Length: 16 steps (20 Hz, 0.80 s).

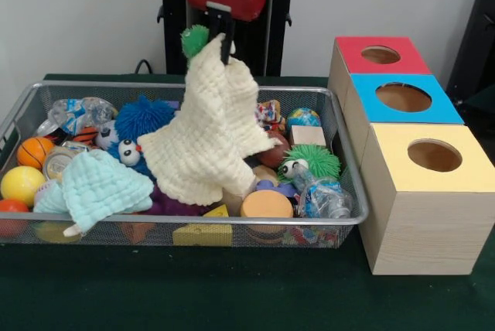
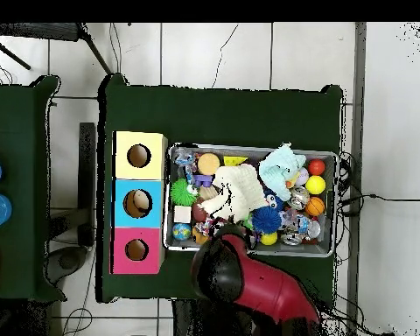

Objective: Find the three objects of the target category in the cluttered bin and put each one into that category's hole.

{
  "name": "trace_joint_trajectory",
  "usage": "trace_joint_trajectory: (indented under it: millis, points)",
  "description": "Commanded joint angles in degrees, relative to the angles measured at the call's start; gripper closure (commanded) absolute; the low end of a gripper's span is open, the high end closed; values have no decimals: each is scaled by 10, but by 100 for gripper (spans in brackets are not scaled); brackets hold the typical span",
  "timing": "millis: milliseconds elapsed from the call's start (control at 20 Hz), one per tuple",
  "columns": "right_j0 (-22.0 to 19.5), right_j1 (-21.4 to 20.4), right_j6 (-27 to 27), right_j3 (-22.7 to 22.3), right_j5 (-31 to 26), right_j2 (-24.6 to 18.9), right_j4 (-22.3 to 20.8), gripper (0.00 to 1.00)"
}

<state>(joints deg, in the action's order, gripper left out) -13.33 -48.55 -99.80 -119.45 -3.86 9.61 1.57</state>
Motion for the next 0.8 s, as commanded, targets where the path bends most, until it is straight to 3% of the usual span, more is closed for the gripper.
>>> trace_joint_trajectory:
  millis: [50, 350, 800]
  points:
    - [-66, -34, 0, -17, -54, -55, -63, 100]
    - [-101, 19, -11, 6, -8, -72, -105, 100]
    - [-100, 100, -60, 34, 92, -80, -133, 100]
